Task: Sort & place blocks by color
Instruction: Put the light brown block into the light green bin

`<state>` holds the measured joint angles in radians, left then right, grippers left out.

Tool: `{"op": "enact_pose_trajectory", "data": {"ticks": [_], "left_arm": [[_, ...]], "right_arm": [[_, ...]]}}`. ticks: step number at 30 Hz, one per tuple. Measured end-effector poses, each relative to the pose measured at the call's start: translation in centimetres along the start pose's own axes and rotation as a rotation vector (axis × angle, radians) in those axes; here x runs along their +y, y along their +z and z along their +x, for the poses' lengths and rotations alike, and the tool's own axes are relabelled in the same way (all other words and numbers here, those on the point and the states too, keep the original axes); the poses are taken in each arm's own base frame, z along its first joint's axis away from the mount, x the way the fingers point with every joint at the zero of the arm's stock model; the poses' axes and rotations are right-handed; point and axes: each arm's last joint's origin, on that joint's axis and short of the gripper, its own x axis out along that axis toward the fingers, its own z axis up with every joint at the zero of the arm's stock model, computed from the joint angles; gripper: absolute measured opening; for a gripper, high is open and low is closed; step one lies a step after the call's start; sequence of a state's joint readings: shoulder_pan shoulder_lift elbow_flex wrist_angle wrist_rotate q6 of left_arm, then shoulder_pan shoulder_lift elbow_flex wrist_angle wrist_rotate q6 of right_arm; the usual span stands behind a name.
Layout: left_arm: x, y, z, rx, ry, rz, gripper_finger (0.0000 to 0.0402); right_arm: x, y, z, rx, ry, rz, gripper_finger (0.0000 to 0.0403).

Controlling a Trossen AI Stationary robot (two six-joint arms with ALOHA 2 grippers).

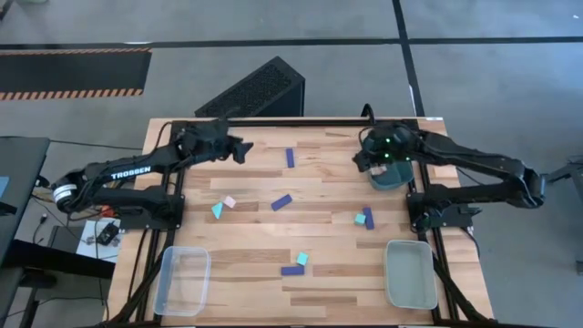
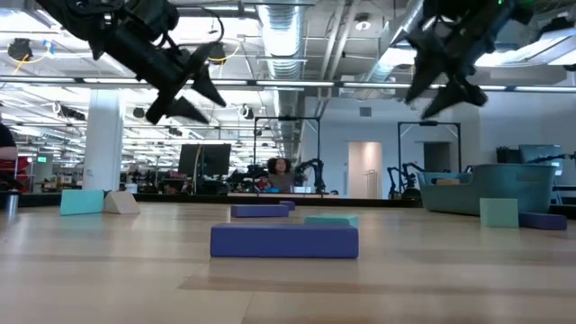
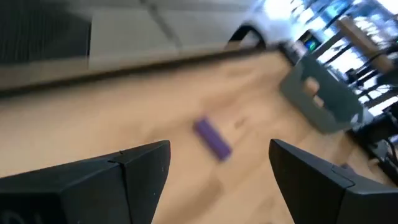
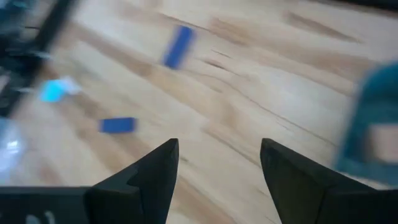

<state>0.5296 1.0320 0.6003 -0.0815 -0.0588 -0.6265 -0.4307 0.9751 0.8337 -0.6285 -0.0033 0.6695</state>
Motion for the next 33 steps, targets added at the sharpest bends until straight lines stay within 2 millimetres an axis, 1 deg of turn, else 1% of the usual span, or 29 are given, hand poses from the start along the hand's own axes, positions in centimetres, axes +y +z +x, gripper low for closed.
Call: {"op": "enact_pose_trajectory", "data": {"ticks": [2, 3, 4, 7, 9, 13, 17, 20, 22, 26, 29, 33], "left_arm": [[0.4, -1.3, -0.1, 0.103, 0.083, -0.151, 0.0263], [0.6, -2.0, -0.3, 0.162, 0.129, -0.204, 0.0262], [0.6, -2.8, -0.5, 0.223, 0.166, -0.217, 0.0260], [0.2, -5.0, -1.2, 0.370, 0.229, -0.158, 0.0249], [-0.2, -6.0, -1.7, 0.406, 0.261, -0.115, 0.0240], [-0.9, -6.6, -1.9, 0.405, 0.250, -0.042, 0.0230], [-0.9, -6.8, -2.0, 0.415, 0.258, -0.029, 0.0229], [-0.6, -7.3, -1.9, 0.456, 0.262, 0.050, 0.0229], [-0.2, -7.8, -1.7, 0.531, 0.256, 0.138, 0.0229], [-0.5, -9.1, -0.9, 0.702, 0.140, 0.347, 0.0229], [-0.4, -10.1, -0.2, 0.761, 0.138, 0.463, 0.0229], [-0.5, -10.7, 0.6, 0.826, 0.115, 0.584, 0.0229]], "right_arm": [[0.6, 0.0, 0.0, -0.023, 0.043, -0.033, 0.0249], [0.9, 0.2, 0.1, -0.037, 0.058, -0.041, 0.0249], [1.1, 0.3, 0.3, -0.049, 0.069, -0.044, 0.0249], [1.4, 0.7, 1.4, -0.062, 0.081, -0.053, 0.0249], [1.6, 0.9, 2.2, -0.044, 0.107, -0.075, 0.0249], [1.6, 0.9, 4.0, 0.037, 0.140, -0.080, 0.0249], [2.0, 0.8, 5.3, 0.072, 0.165, -0.069, 0.0249], [2.5, 1.0, 5.5, 0.064, 0.228, -0.069, 0.0249], [2.8, 1.0, 5.3, 0.056, 0.258, -0.066, 0.0249], [3.3, 0.8, 4.3, 0.038, 0.294, -0.081, 0.0249], [3.5, 0.5, 3.9, 0.043, 0.302, -0.096, 0.0249], [4.0, 0.1, 3.7, 0.057, 0.316, -0.122, 0.0249]]}}
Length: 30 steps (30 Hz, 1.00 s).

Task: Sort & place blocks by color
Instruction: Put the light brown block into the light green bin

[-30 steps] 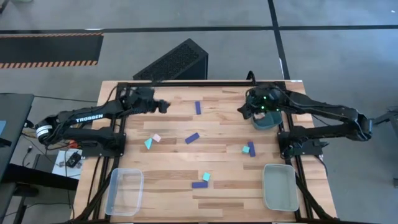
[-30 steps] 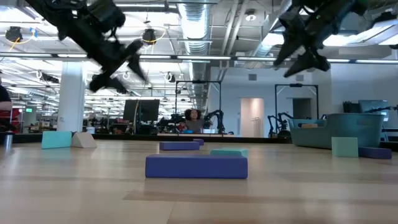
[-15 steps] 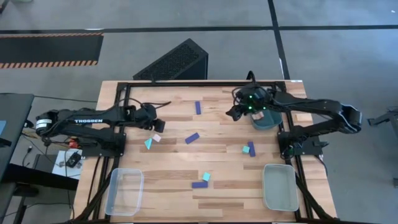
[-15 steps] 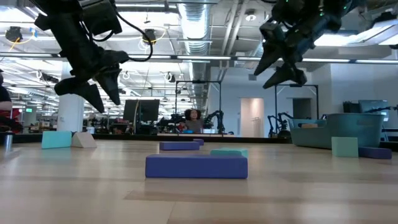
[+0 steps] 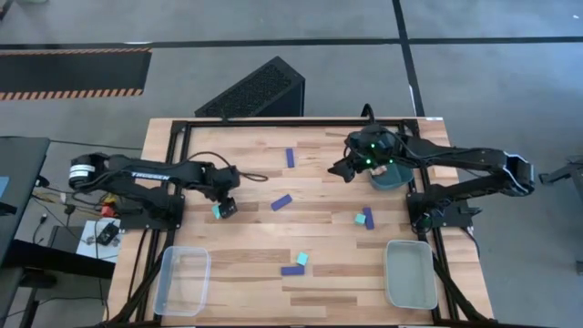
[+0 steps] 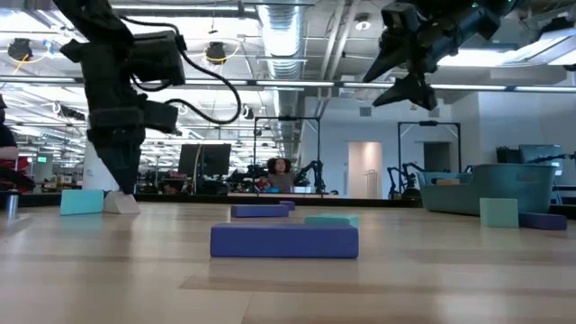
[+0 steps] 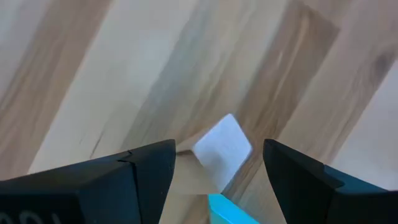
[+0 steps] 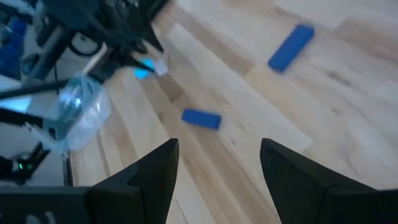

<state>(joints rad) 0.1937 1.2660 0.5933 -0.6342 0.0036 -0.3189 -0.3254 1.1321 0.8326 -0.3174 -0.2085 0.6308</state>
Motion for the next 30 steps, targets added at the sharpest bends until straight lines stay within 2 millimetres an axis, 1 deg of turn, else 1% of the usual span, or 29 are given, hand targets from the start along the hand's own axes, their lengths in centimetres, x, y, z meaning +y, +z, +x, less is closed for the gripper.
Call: {"op": "enact_pose_trajectory", "data": {"ticks": [5, 7, 12, 15, 18, 22, 24, 26, 28, 30], "left_arm": [[0.0, -0.1, 1.2, 0.082, 0.023, 0.123, 0.0229], [0.2, -0.1, 1.8, 0.111, 0.056, 0.130, 0.0229], [0.3, 0.0, 2.7, 0.158, 0.069, 0.129, 0.0228], [0.3, 0.0, 2.9, 0.169, 0.075, 0.085, 0.0222], [0.3, 0.1, 2.8, 0.151, 0.081, 0.038, 0.0206], [0.1, 1.3, 2.1, 0.129, 0.106, 0.000, 0.0189], [0.1, 2.3, 1.6, 0.083, 0.132, -0.031, 0.0187], [0.3, 3.2, 1.0, 0.047, 0.151, -0.107, 0.0189], [0.7, 3.3, 0.7, 0.076, 0.169, -0.192, 0.0195], [1.2, 3.7, 0.3, 0.070, 0.175, -0.287, 0.0203]], "right_arm": [[0.6, -0.4, 0.2, 0.013, 0.018, -0.014, 0.0249], [0.7, -0.5, 0.2, 0.011, 0.014, -0.019, 0.0249], [0.8, -0.5, 0.2, 0.007, 0.007, -0.021, 0.0249], [0.8, -0.6, 0.2, 0.008, 0.007, -0.025, 0.0249], [0.7, -0.6, 0.2, 0.010, 0.005, -0.025, 0.0249], [0.7, -0.5, 0.2, 0.009, 0.004, -0.025, 0.0249], [0.7, -0.5, 0.2, 0.003, 0.007, -0.031, 0.0249], [0.6, -0.4, 0.2, 0.000, 0.004, -0.032, 0.0249], [0.5, -0.3, 0.1, -0.005, -0.001, -0.027, 0.0249], [0.4, -0.2, 0.1, -0.008, -0.004, -0.025, 0.0249]]}}
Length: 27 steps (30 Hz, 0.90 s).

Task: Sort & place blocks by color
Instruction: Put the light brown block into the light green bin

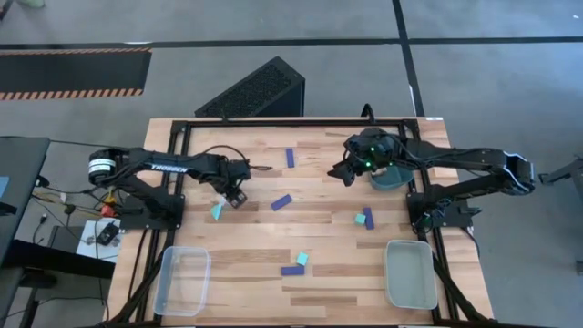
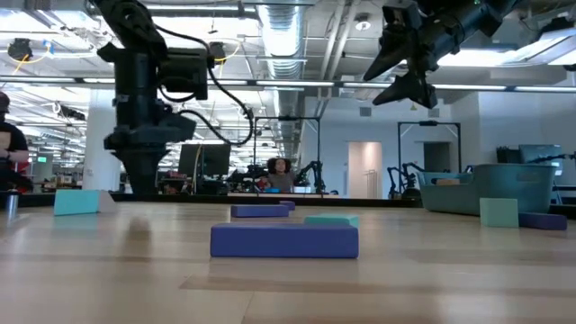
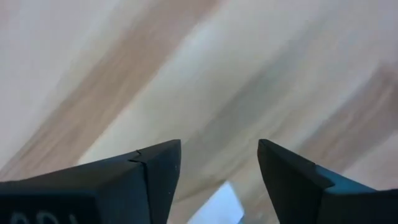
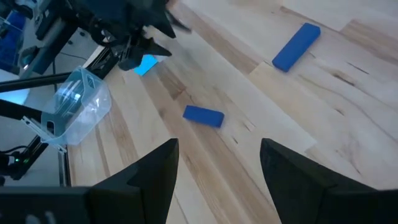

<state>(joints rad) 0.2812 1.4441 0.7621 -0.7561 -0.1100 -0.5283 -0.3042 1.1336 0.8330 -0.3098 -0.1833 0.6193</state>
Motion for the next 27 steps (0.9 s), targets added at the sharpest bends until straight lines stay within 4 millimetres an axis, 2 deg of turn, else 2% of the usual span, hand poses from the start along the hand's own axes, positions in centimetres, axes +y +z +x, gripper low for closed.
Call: {"op": "enact_pose_trajectory", "data": {"ticks": [7, 10, 15, 19, 27], "left_arm": [[1.8, -0.7, 0.1, 0.121, 0.089, -0.398, 0.0249], [2.0, -1.3, 0.3, 0.166, 0.111, -0.485, 0.0271], [2.0, -1.5, 0.4, 0.185, 0.098, -0.508, 0.0297], [1.8, -1.6, 0.4, 0.213, 0.054, -0.419, 0.0302], [0.3, 0.6, 0.9, 0.017, -0.201, -0.295, 0.0287]], "right_arm": [[0.2, -0.2, 0.0, 0.009, 0.006, -0.006, 0.0249], [0.4, -0.3, 0.1, 0.015, 0.012, -0.015, 0.0249], [0.4, -0.4, 0.1, 0.025, 0.009, -0.030, 0.0249], [0.2, -0.6, 0.1, 0.041, -0.005, -0.032, 0.0249], [0.2, -0.6, 0.1, 0.040, -0.003, -0.054, 0.0249]]}}
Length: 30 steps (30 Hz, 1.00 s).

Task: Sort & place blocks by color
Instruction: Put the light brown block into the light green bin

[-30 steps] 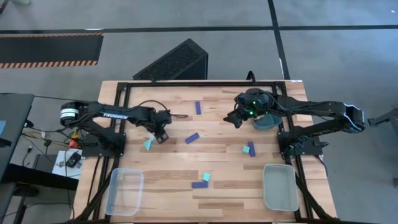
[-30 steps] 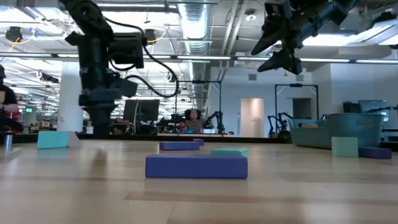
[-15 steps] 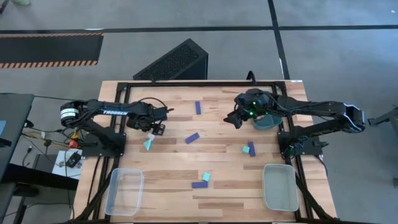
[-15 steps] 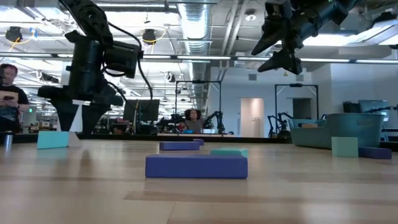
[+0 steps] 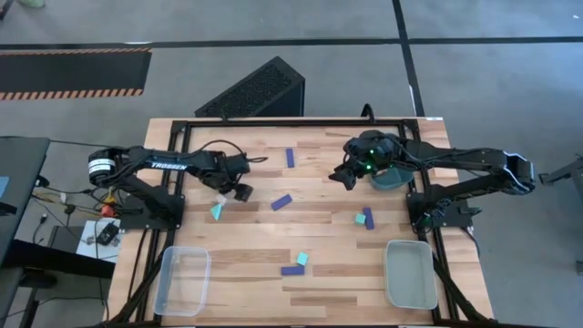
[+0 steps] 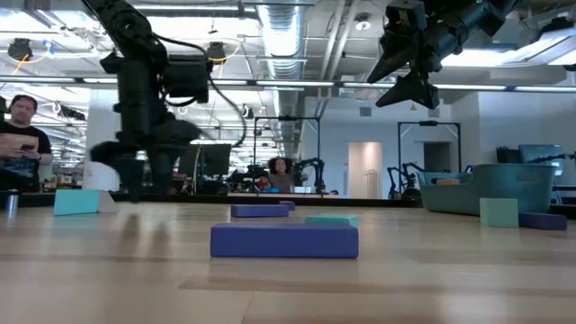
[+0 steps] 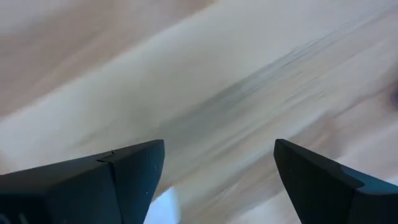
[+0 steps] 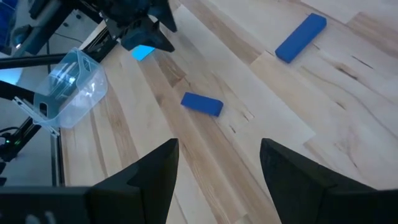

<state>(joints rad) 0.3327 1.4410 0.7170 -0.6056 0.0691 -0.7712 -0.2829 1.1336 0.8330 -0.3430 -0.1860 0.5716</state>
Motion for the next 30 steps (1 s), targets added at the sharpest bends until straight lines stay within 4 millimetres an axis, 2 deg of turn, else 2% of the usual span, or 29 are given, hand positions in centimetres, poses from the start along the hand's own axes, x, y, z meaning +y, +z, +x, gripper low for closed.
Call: {"op": "enact_pose_trajectory", "data": {"ticks": [3, 6, 10, 14, 21, 24, 30], "left_arm": [[-0.6, 0.6, -0.6, -0.027, -0.025, 0.011, 0.0277], [-0.5, 0.6, -1.5, -0.002, 0.065, -0.084, 0.0267], [0.2, -0.3, -2.4, 0.058, 0.227, -0.182, 0.0263], [0.9, -1.7, -1.8, 0.122, 0.302, -0.182, 0.0262], [2.0, -3.0, 0.5, 0.137, 0.261, -0.245, 0.0262], [2.0, -3.1, 0.8, 0.128, 0.231, -0.277, 0.0258], [0.1, -1.5, 0.8, -0.002, 0.058, -0.277, 0.0238]], "right_arm": [[0.0, 0.0, 0.0, 0.000, 0.000, -0.003, 0.0249], [0.0, 0.0, 0.0, 0.006, 0.010, -0.004, 0.0249], [0.2, -0.1, 0.0, 0.012, 0.017, -0.004, 0.0249], [0.5, -0.3, 0.1, 0.015, 0.018, -0.013, 0.0249], [0.8, -0.5, 0.1, 0.019, 0.021, -0.023, 0.0249], [0.8, -0.5, 0.1, 0.019, 0.021, -0.023, 0.0249], [0.7, -0.5, 0.1, 0.018, 0.020, -0.024, 0.0249]]}}
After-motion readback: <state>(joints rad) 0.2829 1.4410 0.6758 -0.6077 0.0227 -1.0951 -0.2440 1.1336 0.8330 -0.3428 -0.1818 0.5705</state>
